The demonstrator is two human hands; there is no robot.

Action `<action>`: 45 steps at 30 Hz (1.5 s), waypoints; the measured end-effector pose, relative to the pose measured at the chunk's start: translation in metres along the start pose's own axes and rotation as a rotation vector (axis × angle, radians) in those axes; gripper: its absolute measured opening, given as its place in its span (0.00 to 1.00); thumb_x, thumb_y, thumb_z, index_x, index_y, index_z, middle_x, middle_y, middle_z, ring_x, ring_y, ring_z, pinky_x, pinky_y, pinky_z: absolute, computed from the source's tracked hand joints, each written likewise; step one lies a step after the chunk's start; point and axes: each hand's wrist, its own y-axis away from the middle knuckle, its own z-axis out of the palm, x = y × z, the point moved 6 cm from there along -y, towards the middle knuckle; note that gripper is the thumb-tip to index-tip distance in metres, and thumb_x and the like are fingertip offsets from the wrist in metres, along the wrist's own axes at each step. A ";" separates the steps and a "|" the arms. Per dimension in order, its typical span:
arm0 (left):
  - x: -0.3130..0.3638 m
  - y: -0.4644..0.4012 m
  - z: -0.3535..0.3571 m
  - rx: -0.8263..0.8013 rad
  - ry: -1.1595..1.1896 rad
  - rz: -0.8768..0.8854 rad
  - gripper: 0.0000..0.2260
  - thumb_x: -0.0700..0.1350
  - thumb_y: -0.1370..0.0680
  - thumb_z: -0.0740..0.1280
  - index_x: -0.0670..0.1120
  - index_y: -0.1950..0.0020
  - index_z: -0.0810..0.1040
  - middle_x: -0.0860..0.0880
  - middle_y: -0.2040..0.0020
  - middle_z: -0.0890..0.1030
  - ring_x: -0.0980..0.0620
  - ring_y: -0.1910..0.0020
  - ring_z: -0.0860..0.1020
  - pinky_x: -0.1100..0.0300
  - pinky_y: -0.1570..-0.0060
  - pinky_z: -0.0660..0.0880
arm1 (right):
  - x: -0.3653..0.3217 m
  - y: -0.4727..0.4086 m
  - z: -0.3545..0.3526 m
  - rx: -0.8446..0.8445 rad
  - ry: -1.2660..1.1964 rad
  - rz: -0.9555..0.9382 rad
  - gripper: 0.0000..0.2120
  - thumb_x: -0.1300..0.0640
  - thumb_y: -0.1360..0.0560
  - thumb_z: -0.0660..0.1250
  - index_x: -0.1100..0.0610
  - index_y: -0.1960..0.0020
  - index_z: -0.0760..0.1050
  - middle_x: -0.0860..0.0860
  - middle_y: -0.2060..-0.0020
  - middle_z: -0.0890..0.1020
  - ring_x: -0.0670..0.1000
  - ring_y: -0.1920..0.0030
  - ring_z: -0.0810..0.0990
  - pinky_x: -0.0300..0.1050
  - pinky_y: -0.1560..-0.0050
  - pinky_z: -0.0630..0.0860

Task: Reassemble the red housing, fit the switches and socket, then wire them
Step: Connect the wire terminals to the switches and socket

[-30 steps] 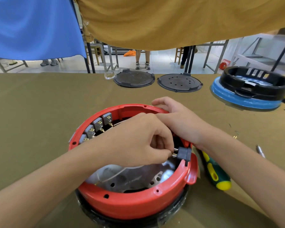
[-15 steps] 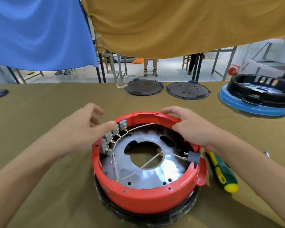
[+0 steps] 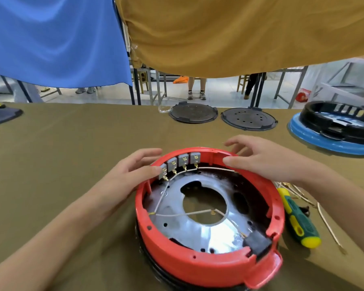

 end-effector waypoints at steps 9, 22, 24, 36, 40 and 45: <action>-0.014 -0.003 0.015 -0.097 0.282 -0.027 0.16 0.41 0.24 0.68 0.47 0.37 0.80 0.42 0.41 0.83 0.43 0.45 0.83 0.53 0.44 0.80 | -0.004 0.003 0.008 -0.073 0.271 -0.022 0.14 0.36 0.27 0.67 0.46 0.54 0.73 0.44 0.58 0.79 0.44 0.58 0.78 0.42 0.59 0.73; -0.023 -0.016 0.023 -0.271 0.338 0.037 0.17 0.48 0.21 0.64 0.46 0.33 0.78 0.41 0.36 0.80 0.41 0.36 0.79 0.51 0.37 0.76 | -0.026 0.001 0.025 0.077 0.296 -0.177 0.19 0.32 0.31 0.68 0.47 0.58 0.70 0.44 0.63 0.78 0.46 0.62 0.77 0.46 0.60 0.75; -0.024 -0.016 0.024 -0.268 0.328 0.037 0.18 0.48 0.21 0.64 0.45 0.33 0.78 0.40 0.36 0.80 0.40 0.36 0.78 0.47 0.35 0.75 | -0.028 0.001 0.026 0.097 0.354 -0.198 0.19 0.32 0.30 0.67 0.47 0.59 0.69 0.44 0.63 0.77 0.46 0.62 0.76 0.47 0.61 0.74; -0.024 -0.018 0.024 -0.229 0.374 0.030 0.16 0.48 0.24 0.67 0.47 0.38 0.81 0.40 0.40 0.82 0.42 0.40 0.81 0.54 0.43 0.79 | -0.076 -0.008 0.039 0.098 0.527 -0.486 0.37 0.29 0.29 0.63 0.48 0.28 0.63 0.46 0.38 0.73 0.49 0.40 0.72 0.48 0.44 0.75; -0.025 -0.019 0.023 -0.238 0.411 0.030 0.16 0.50 0.25 0.68 0.48 0.39 0.82 0.40 0.41 0.83 0.44 0.41 0.82 0.58 0.47 0.79 | -0.088 -0.019 0.058 -0.019 0.611 -0.581 0.25 0.34 0.24 0.61 0.52 0.37 0.69 0.48 0.47 0.77 0.51 0.49 0.77 0.51 0.49 0.76; -0.028 -0.023 0.023 -0.230 0.438 0.039 0.15 0.48 0.26 0.68 0.48 0.41 0.83 0.41 0.43 0.83 0.45 0.43 0.82 0.59 0.48 0.79 | -0.089 -0.018 0.064 0.054 0.710 -0.657 0.24 0.36 0.22 0.57 0.55 0.40 0.68 0.49 0.51 0.74 0.52 0.51 0.75 0.45 0.59 0.69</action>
